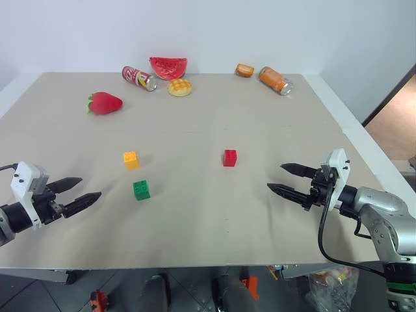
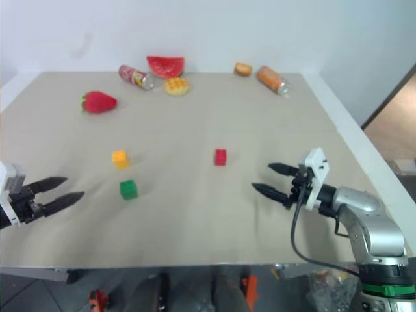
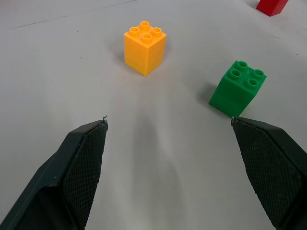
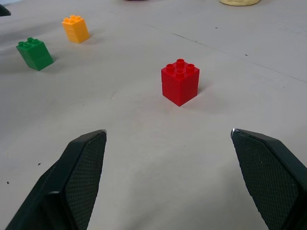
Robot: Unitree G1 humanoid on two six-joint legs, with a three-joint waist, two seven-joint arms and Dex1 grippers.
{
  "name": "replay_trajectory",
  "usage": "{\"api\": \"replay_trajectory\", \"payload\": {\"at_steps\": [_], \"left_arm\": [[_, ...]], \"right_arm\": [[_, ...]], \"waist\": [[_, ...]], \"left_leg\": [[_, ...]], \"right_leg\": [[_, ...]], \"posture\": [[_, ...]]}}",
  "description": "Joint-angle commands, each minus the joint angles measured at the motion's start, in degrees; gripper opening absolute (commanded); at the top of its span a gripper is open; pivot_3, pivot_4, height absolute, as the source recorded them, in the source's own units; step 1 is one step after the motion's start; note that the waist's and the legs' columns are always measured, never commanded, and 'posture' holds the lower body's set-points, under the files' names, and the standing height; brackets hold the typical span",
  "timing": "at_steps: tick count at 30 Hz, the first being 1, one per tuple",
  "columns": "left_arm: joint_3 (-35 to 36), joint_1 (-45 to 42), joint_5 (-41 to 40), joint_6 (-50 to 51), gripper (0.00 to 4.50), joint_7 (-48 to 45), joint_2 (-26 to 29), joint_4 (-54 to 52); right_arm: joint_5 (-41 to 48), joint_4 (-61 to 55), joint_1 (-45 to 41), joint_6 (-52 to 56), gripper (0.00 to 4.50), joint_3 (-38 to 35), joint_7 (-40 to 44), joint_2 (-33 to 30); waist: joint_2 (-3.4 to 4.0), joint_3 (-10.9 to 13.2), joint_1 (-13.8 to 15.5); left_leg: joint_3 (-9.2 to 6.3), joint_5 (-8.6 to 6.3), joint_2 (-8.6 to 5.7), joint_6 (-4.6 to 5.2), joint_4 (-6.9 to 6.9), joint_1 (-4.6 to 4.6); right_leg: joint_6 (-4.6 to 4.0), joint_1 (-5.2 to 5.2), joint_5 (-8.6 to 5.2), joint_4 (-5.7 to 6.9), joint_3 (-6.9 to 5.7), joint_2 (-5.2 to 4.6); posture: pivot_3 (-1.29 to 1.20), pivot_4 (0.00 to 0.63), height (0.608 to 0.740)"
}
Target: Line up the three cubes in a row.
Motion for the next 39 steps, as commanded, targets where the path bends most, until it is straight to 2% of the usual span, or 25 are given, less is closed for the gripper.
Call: {"api": "replay_trajectory", "payload": {"at_steps": [1, 7, 14, 26, 32, 39], "left_arm": [[3.2, 0.6, -2.2, 1.1, 4.27, -0.9, 1.0, -1.7], [2.8, 1.1, -2.0, 1.5, 4.27, -3.3, 3.5, -1.8], [-0.8, -0.2, 1.3, -2.4, 4.27, -6.5, 5.6, -3.9], [-6.8, -11.1, -1.8, 0.8, 4.27, -6.1, 5.5, -10.0], [-6.3, -10.1, -2.3, 1.4, 4.27, -5.5, 5.1, -11.2], [-6.2, -8.5, -2.7, 1.5, 4.27, -3.7, 4.0, -13.3]], "right_arm": [[0.1, -0.3, -0.9, -0.6, 4.32, -0.8, 0.0, -0.6], [-3.3, 3.4, -4.0, -3.7, 4.32, 2.0, -0.6, 0.8], [-8.8, 14.0, -10.7, -10.6, 4.32, 6.4, 1.0, 2.4], [-20.0, 47.1, -31.8, -28.2, 4.32, 16.9, 11.1, 10.1], [-23.6, 58.7, -38.8, -34.6, 4.32, 17.6, 10.2, 13.5], [-25.3, 65.5, -43.0, -38.6, 4.32, 17.0, 10.4, 16.1]], "waist": [[0.00, 0.0, 0.0], [0.00, 0.0, 0.0], [0.00, 0.0, 0.0], [0.02, 0.0, -0.3], [0.02, 0.0, -0.3], [0.03, 0.0, -0.3]], "left_leg": [[0.00, 0.00, 0.00, 0.00, 0.00, 0.00], [0.03, 0.00, 0.01, 0.00, 0.01, 0.01], [0.11, 0.00, 0.01, 0.00, 0.00, -0.03], [0.22, 0.00, 0.07, 0.04, 0.09, -0.02], [0.19, -0.01, 0.13, 0.05, 0.07, -0.03], [0.23, 0.00, 0.12, 0.05, 0.12, -0.02]], "right_leg": [[0.00, 0.00, 0.00, 0.00, 0.00, 0.00], [-0.03, -0.05, 0.02, 0.01, 0.03, 0.02], [-0.03, -0.09, 0.02, 0.01, 0.09, 0.01], [0.13, -0.11, 0.20, 0.03, 0.32, 0.22], [0.21, -0.13, 0.22, 0.05, 0.43, 0.36], [0.24, -0.10, 0.25, 0.05, 0.55, 0.36]], "posture": [[0.00, 0.150, 0.740], [0.00, 0.150, 0.740], [0.00, 0.150, 0.740], [0.00, 0.150, 0.740], [0.00, 0.150, 0.740], [0.00, 0.150, 0.740]]}}
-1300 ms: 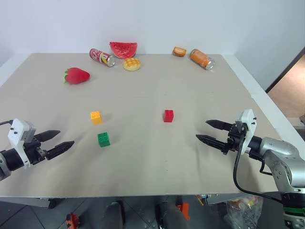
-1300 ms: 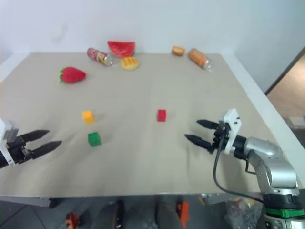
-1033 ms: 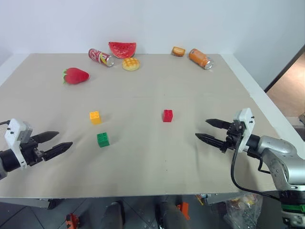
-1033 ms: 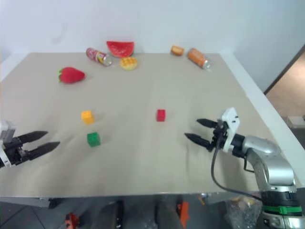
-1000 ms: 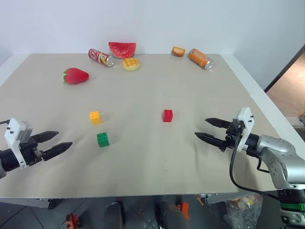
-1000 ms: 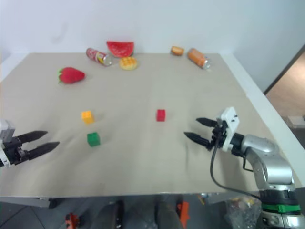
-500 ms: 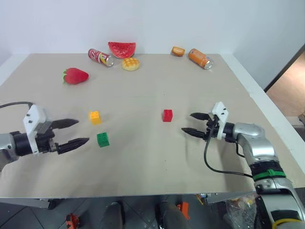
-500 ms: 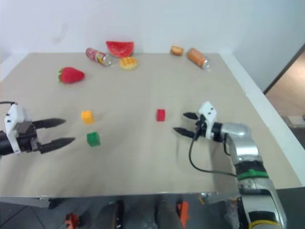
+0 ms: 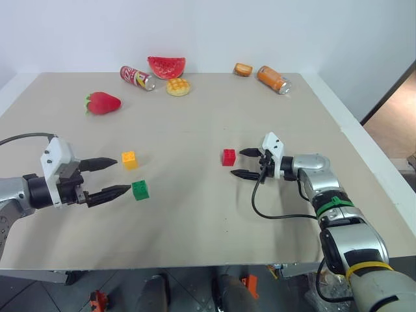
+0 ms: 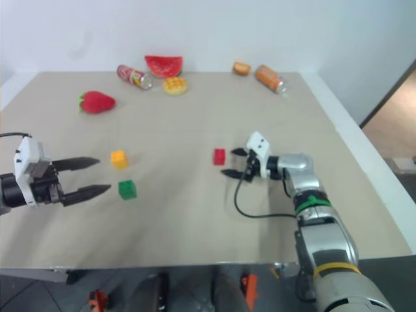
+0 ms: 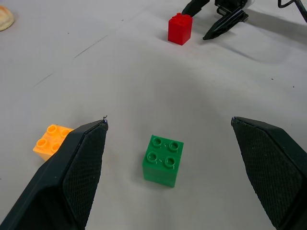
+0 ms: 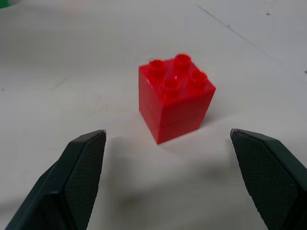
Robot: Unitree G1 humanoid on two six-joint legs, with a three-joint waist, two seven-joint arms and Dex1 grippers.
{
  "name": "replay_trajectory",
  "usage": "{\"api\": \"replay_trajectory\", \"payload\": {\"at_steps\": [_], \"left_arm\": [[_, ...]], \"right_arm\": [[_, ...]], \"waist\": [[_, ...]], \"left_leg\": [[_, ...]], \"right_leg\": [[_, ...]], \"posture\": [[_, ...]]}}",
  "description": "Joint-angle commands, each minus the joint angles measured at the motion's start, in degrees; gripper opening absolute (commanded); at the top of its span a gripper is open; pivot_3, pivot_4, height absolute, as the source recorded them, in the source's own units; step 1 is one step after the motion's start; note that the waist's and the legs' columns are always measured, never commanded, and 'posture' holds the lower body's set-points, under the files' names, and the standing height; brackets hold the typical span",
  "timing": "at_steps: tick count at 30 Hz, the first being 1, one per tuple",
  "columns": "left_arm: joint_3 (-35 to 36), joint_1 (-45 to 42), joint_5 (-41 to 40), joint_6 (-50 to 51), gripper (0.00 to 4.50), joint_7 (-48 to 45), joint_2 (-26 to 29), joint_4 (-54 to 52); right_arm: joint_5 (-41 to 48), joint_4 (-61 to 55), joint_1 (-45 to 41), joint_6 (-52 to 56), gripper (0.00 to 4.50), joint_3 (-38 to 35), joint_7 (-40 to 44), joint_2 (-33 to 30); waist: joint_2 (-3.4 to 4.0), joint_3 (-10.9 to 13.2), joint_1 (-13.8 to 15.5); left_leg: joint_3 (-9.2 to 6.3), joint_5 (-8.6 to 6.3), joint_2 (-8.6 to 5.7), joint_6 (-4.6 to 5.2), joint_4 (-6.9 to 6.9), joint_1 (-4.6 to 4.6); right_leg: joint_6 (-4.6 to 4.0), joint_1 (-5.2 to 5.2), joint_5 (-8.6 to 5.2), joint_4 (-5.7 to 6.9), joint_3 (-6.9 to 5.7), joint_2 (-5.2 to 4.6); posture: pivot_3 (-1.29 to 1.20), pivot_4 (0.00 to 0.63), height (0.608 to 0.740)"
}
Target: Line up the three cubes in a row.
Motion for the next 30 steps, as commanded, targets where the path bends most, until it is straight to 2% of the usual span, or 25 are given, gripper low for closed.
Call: {"api": "replay_trajectory", "payload": {"at_steps": [1, 14, 17, 24, 27, 30], "left_arm": [[1.3, 0.9, -1.0, 0.2, 4.27, 0.8, -0.3, -2.3], [1.1, 2.8, -1.7, -0.3, 4.27, 3.5, -2.1, -4.0], [1.0, 3.3, -1.7, -0.7, 4.35, 4.1, -2.7, -4.2], [0.4, 2.6, -1.8, -1.1, 4.35, 5.0, -3.4, -4.1], [0.1, 2.3, -1.6, -1.3, 4.35, 5.0, -3.7, -3.6], [1.7, 3.9, -2.6, -1.2, 4.35, 2.2, -3.0, -1.6]], "right_arm": [[-0.2, 1.6, -2.4, -2.1, 4.32, -1.4, 0.4, 0.6], [-0.8, 4.6, -5.3, -2.9, 4.32, -1.8, -0.2, 3.7], [-0.4, 4.4, -5.0, -2.8, 3.53, -2.2, 1.1, 3.8], [-1.1, 3.9, -4.4, -2.5, 1.22, -2.7, 1.1, 3.6], [-1.3, 2.7, -3.5, -2.1, 1.22, -2.4, 1.5, 3.2], [0.9, -2.3, -1.7, 1.8, 1.22, -2.7, 6.6, 2.1]], "waist": [[0.00, 0.0, 0.0], [0.01, 0.0, 0.0], [0.01, 0.0, 0.0], [0.01, 0.0, 0.0], [0.01, 0.0, 0.0], [0.01, 0.0, 0.0]], "left_leg": [[0.00, 0.00, 0.00, 0.00, 0.01, 0.01], [0.01, 0.00, 0.01, 0.00, 0.00, 0.02], [0.01, 0.00, 0.01, 0.00, 0.00, 0.02], [0.02, 0.00, 0.01, 0.00, 0.01, 0.03], [0.01, 0.00, 0.01, 0.00, 0.02, 0.03], [0.02, 0.00, 0.01, 0.00, 0.04, 0.02]], "right_leg": [[0.00, 0.01, 0.00, 0.00, 0.00, 0.00], [-0.02, 0.00, 0.01, 0.01, 0.02, 0.01], [-0.02, 0.00, 0.02, 0.02, 0.02, 0.01], [-0.01, 0.00, 0.03, 0.02, 0.02, 0.01], [-0.01, 0.01, 0.03, 0.02, 0.02, 0.01], [-0.01, 0.01, 0.04, 0.03, 0.02, 0.01]], "posture": [[0.00, 0.150, 0.740], [0.00, 0.150, 0.740], [0.00, 0.150, 0.740], [0.00, 0.150, 0.740], [0.00, 0.150, 0.740], [0.00, 0.150, 0.740]]}}
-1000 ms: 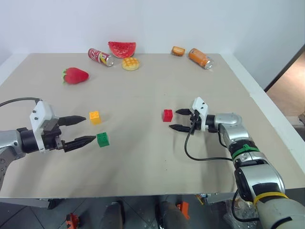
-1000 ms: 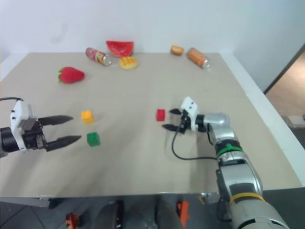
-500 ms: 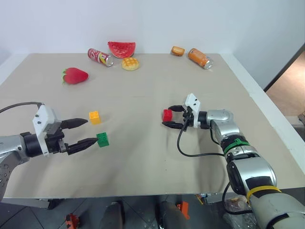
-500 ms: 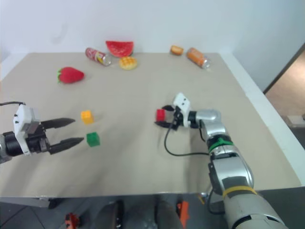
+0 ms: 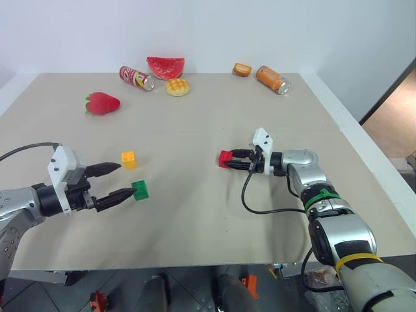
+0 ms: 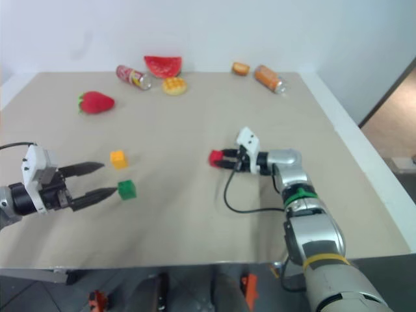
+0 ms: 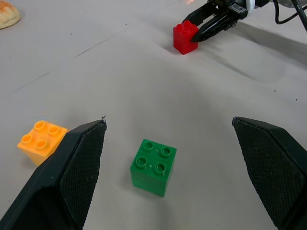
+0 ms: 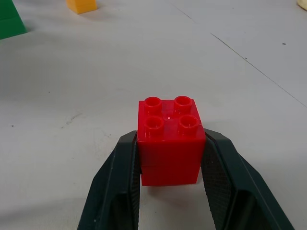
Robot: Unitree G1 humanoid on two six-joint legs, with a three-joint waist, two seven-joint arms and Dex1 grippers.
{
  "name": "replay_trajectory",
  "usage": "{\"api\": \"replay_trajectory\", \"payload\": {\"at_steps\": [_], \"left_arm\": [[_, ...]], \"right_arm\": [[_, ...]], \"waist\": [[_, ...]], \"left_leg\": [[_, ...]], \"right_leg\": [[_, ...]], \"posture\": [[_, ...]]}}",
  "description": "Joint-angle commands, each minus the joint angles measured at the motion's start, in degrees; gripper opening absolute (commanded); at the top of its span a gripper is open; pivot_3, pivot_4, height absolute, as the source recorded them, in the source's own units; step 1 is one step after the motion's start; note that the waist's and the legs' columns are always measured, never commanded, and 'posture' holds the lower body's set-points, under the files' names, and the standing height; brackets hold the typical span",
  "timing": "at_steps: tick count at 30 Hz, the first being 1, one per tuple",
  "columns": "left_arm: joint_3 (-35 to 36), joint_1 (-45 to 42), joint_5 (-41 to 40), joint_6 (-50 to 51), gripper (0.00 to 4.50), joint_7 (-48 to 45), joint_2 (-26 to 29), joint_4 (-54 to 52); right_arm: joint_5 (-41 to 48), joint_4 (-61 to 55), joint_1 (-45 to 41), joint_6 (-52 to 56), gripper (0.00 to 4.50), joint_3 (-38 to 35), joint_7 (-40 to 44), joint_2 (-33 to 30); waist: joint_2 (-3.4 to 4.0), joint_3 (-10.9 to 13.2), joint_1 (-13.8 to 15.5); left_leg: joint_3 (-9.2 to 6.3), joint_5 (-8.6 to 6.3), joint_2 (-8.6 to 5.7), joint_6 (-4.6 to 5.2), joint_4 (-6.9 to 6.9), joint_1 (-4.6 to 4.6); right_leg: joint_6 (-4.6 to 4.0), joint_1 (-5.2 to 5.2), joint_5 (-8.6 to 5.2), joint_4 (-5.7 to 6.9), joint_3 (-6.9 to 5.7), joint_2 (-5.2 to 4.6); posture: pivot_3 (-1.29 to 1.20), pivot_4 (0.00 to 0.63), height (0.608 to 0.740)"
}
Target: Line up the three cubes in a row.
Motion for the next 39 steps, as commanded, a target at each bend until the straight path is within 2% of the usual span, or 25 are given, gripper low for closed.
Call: {"api": "replay_trajectory", "payload": {"at_steps": [1, 7, 10, 14, 18, 30, 39], "left_arm": [[2.7, 1.5, -1.1, -1.2, 4.35, -3.5, 1.3, 1.7], [3.8, 1.7, -2.2, -1.1, 4.35, -6.5, 1.4, 6.0], [3.1, 1.0, -3.2, -0.5, 4.35, -5.5, 0.0, 5.6], [2.7, 1.1, -4.3, 0.7, 4.35, -5.4, -0.5, 4.7], [2.6, 0.3, -3.8, 0.4, 4.35, -6.0, 0.4, 6.3], [2.8, 0.0, -4.7, 1.4, 4.35, -4.3, -0.7, 4.8], [3.0, 0.1, -5.5, 1.5, 4.35, -3.8, -1.0, 5.0]], "right_arm": [[3.2, -7.8, 2.1, 4.6, 1.22, -1.2, 6.3, -2.0], [13.4, -32.4, 12.1, 24.8, 1.22, -1.3, 15.1, -5.5], [14.2, -41.4, 18.2, 27.9, 1.22, 0.8, 15.1, -6.3], [14.4, -42.1, 19.8, 28.6, 1.22, 0.8, 11.2, -4.1], [14.7, -43.5, 21.1, 28.7, 1.22, 1.9, 11.8, -3.8], [9.5, -36.8, 21.2, 17.3, 1.22, 3.6, 10.2, -4.2], [8.2, -36.6, 21.9, 12.2, 1.22, 4.4, 9.8, -4.8]], "waist": [[0.00, 0.0, 0.0], [0.02, 0.0, 0.2], [0.01, 0.0, 0.2], [0.01, 0.0, 0.0], [0.01, 0.0, 0.1], [0.00, 0.0, 0.2], [-0.01, 0.0, 0.1]], "left_leg": [[0.00, 0.00, 0.00, 0.00, 0.00, 0.00], [-0.01, -0.01, 0.03, 0.00, -0.04, -0.02], [-0.01, -0.01, 0.05, 0.00, -0.02, 0.00], [0.04, -0.01, 0.05, 0.00, 0.13, -0.02], [0.13, -0.01, 0.07, 0.00, 0.19, 0.01], [0.15, -0.01, 0.07, -0.01, 0.18, -0.02], [0.15, -0.01, 0.07, 0.00, 0.25, 0.02]], "right_leg": [[0.00, 0.00, -0.01, 0.00, 0.00, 0.00], [-0.05, -0.05, -0.07, 0.04, -0.04, 0.00], [-0.06, -0.03, -0.07, 0.05, -0.06, 0.00], [-0.06, -0.05, 0.02, 0.05, -0.05, -0.02], [-0.06, -0.09, 0.15, 0.05, 0.00, -0.02], [-0.05, -0.11, 0.12, 0.03, 0.00, -0.02], [-0.04, -0.06, 0.17, 0.03, 0.02, -0.03]], "posture": [[0.00, 0.150, 0.740], [0.00, 0.150, 0.740], [0.00, 0.150, 0.740], [0.00, 0.150, 0.740], [0.00, 0.150, 0.740], [0.00, 0.150, 0.740], [0.00, 0.150, 0.740]]}}
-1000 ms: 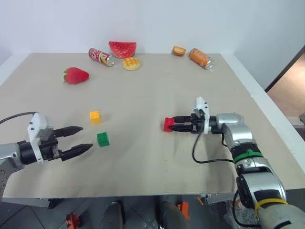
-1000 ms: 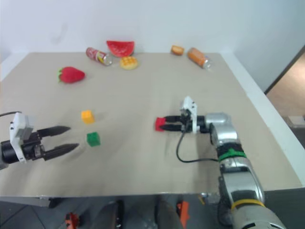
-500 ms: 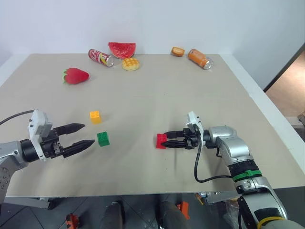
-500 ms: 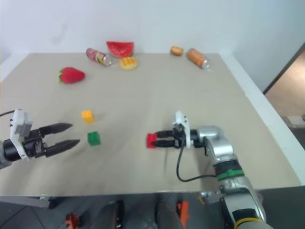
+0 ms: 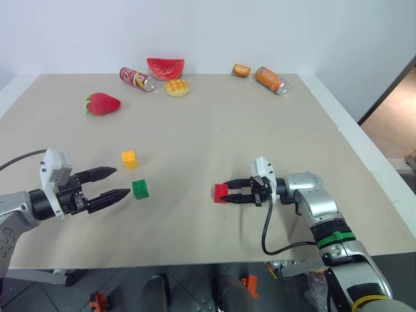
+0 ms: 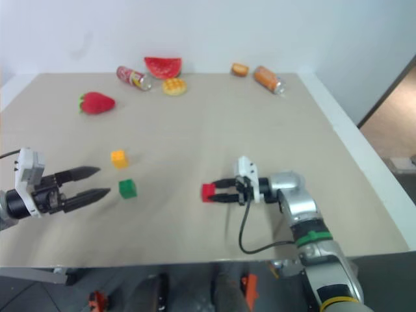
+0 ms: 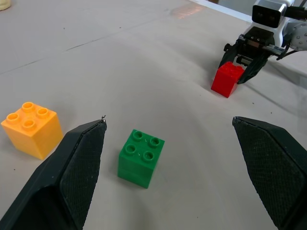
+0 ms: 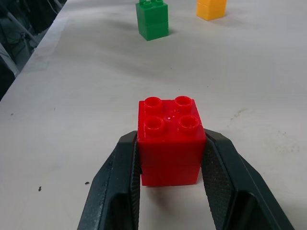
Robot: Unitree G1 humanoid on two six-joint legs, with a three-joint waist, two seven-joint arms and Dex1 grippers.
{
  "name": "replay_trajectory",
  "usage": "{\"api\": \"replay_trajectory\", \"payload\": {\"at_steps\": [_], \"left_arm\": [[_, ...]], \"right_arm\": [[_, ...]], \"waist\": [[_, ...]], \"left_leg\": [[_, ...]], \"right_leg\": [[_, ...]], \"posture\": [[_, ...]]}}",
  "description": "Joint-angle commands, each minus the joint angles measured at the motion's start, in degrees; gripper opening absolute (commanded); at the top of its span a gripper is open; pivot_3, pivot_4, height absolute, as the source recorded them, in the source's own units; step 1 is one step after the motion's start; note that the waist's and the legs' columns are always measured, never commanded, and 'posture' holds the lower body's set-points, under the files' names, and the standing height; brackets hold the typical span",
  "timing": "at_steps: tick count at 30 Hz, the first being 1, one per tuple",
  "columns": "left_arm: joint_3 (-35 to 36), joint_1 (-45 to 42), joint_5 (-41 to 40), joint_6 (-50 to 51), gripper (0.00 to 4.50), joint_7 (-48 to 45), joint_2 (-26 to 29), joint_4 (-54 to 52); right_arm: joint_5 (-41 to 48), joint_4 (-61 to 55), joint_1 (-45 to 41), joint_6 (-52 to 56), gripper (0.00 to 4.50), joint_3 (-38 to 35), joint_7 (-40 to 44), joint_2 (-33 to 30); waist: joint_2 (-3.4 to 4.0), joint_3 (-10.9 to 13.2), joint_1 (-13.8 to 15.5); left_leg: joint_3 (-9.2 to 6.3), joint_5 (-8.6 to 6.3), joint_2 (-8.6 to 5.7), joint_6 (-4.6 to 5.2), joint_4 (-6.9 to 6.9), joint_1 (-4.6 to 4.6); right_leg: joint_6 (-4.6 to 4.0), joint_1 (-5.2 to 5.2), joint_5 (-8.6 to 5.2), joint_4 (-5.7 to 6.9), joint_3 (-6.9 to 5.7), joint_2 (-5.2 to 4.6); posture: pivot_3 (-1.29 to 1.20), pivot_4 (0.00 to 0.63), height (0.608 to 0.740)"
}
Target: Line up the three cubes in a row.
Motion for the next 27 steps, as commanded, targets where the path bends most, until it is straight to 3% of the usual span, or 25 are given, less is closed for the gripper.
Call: {"api": "replay_trajectory", "payload": {"at_steps": [1, 8, 10, 15, 23, 27], "left_arm": [[1.2, -0.1, -1.0, -0.1, 4.35, 0.2, -0.2, -1.1], [0.7, -0.9, -1.2, -0.1, 4.35, 0.4, -0.3, -0.7], [0.6, -1.1, -1.1, -0.1, 4.35, 0.4, -0.3, -0.4], [-0.1, -1.9, -0.8, -0.1, 4.35, 0.2, -0.3, 0.3], [-2.4, -0.1, 1.7, -1.1, 4.35, -3.3, 1.3, 3.0], [-4.5, 2.4, 7.4, -5.0, 4.35, -6.6, 3.7, 6.8]], "right_arm": [[-1.3, 0.0, 0.6, -2.1, 1.22, 0.1, -0.6, -0.9], [-1.3, 0.8, 0.3, -2.6, 1.22, 0.3, -0.9, -0.7], [-1.5, 1.5, -0.2, -2.3, 2.28, 0.2, -1.6, -0.4], [-1.5, 2.2, -1.0, -0.2, 3.93, -0.1, -1.8, -0.6], [3.8, -4.0, -2.1, 8.0, 3.93, -3.1, 4.2, -7.1], [6.7, -7.7, -2.8, 10.3, 3.93, -5.3, 6.8, -11.9]], "waist": [[0.00, 0.0, 0.0], [0.00, 0.0, 0.0], [-0.01, 0.0, 0.0], [0.00, 0.0, 0.0], [0.02, 0.0, 0.0], [0.02, 0.0, 0.0]], "left_leg": [[0.00, 0.00, 0.00, 0.00, 0.00, 0.00], [0.00, 0.00, 0.00, 0.00, 0.00, 0.00], [0.00, 0.00, 0.00, 0.00, 0.00, 0.00], [0.02, 0.00, -0.01, 0.00, -0.01, -0.03], [0.03, -0.01, -0.01, -0.01, -0.05, -0.05], [0.05, -0.02, 0.00, -0.01, -0.06, -0.05]], "right_leg": [[0.00, 0.00, 0.00, 0.00, 0.00, 0.00], [0.00, 0.00, 0.00, 0.00, 0.00, 0.00], [0.00, 0.00, 0.00, 0.00, 0.00, 0.00], [0.00, -0.03, 0.00, 0.00, 0.02, -0.01], [0.00, -0.06, -0.05, 0.00, 0.02, -0.01], [-0.02, -0.11, -0.06, 0.00, 0.04, -0.01]], "posture": [[0.00, 0.150, 0.740], [0.00, 0.150, 0.740], [0.00, 0.150, 0.740], [0.00, 0.150, 0.740], [0.00, 0.150, 0.740], [0.00, 0.150, 0.740]]}}
